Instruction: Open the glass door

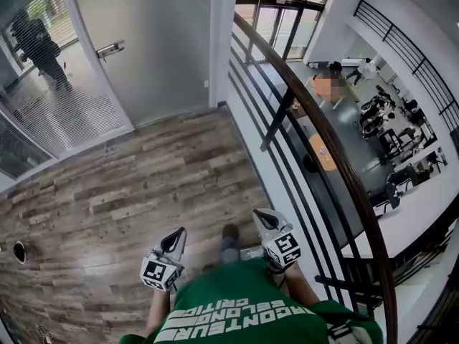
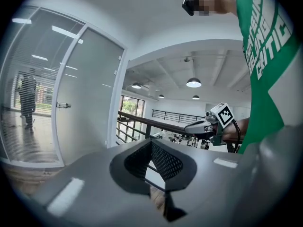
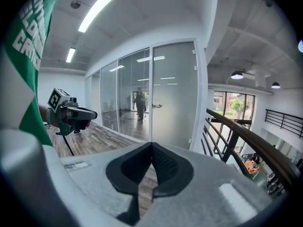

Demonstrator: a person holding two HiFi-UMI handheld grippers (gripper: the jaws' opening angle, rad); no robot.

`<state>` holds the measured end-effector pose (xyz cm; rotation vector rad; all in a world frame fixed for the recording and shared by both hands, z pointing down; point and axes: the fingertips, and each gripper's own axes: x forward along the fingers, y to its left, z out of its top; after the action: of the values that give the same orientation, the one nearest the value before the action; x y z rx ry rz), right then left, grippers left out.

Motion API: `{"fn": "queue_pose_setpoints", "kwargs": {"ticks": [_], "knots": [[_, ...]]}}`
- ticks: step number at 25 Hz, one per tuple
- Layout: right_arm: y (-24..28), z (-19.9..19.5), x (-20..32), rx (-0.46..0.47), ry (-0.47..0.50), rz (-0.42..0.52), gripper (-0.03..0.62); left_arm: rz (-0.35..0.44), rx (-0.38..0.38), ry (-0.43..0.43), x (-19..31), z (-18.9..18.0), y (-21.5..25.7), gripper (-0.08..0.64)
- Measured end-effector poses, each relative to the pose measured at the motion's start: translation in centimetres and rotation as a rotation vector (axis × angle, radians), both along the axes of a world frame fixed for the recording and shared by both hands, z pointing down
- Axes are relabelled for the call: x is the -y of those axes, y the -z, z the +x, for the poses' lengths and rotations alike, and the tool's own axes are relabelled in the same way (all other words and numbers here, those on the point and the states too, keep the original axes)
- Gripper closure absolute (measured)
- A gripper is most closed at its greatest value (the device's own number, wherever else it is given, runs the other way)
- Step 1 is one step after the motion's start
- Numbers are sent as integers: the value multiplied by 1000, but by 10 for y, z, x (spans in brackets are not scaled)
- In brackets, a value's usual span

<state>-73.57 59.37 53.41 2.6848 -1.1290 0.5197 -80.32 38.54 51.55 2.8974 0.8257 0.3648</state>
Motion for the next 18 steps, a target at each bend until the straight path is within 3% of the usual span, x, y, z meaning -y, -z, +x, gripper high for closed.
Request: {"fn": "queue_pose_setpoints", "kwargs": {"ticks": [18], "knots": [[-8, 119, -14, 11, 63, 18, 598, 22, 37, 88, -11, 102, -3, 549]]}}
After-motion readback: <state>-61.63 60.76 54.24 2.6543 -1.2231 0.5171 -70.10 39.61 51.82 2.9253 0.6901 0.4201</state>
